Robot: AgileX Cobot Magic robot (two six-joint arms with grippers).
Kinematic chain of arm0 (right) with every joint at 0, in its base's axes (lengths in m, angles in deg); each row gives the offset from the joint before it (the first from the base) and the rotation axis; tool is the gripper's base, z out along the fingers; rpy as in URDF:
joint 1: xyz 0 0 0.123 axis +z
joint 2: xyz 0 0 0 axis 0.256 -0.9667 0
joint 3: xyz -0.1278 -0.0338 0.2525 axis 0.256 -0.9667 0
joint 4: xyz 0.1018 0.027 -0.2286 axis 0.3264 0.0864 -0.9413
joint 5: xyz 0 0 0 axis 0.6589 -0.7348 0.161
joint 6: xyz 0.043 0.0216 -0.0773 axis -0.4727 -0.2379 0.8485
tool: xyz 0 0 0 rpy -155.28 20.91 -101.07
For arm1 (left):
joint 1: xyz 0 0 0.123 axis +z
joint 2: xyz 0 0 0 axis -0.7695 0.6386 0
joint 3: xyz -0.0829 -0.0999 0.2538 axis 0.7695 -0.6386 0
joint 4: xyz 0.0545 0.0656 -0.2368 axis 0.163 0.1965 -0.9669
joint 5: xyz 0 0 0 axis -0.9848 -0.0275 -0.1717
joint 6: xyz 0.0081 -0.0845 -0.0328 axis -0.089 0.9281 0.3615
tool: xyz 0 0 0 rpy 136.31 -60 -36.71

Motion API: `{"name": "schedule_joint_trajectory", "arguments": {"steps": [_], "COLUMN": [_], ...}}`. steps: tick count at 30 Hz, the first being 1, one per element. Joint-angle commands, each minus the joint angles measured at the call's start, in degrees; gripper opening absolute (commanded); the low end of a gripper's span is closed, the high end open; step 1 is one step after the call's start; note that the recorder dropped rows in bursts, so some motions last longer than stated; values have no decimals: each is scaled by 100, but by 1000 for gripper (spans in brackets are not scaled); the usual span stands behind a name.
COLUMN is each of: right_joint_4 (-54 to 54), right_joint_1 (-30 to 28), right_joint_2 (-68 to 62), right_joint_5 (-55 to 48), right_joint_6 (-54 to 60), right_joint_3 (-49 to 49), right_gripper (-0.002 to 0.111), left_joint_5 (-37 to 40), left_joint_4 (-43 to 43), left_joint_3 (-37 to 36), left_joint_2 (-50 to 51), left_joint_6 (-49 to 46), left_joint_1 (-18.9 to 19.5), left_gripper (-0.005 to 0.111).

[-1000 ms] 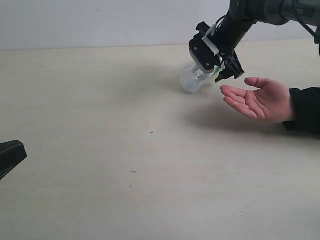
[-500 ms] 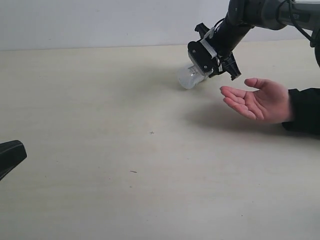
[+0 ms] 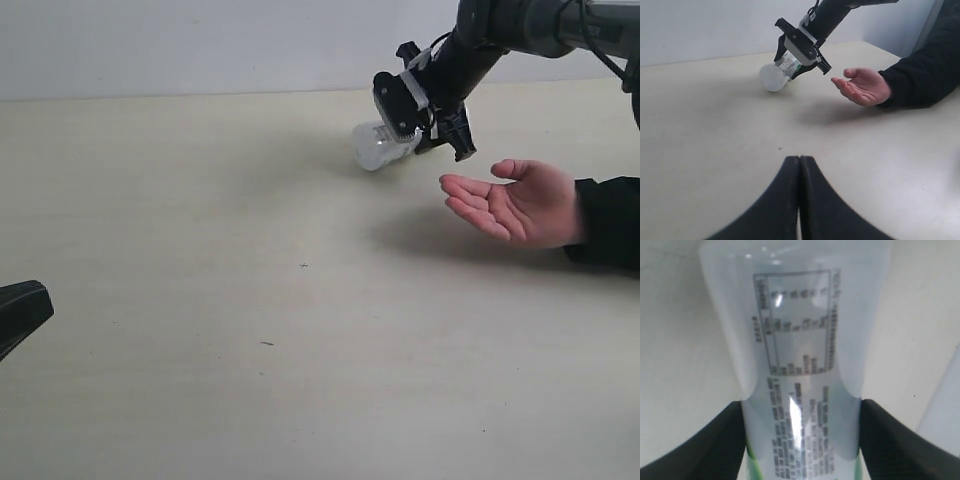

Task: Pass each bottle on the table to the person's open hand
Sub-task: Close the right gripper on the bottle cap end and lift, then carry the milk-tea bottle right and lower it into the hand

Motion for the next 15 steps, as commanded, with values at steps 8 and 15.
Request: {"name": "schedule_joint_trajectory", "arguments": {"steps": [8, 15], "right_joint_4": [11, -540], "right_joint_1": [74, 327], "right_joint_2": [548, 896], "right_joint_5": [-313, -455], "right_joint_6": [-807, -2236], "right_joint_3": [29, 29], "right_gripper": [0, 0], "left_joint_5": [-38, -38], "left_joint_4": [-43, -43], "left_joint_3": [-19, -19], "left_joint_2": [-8, -8], "left_joint_6": [9, 9], "left_joint_1": [2, 2], "left_gripper": [0, 0]}}
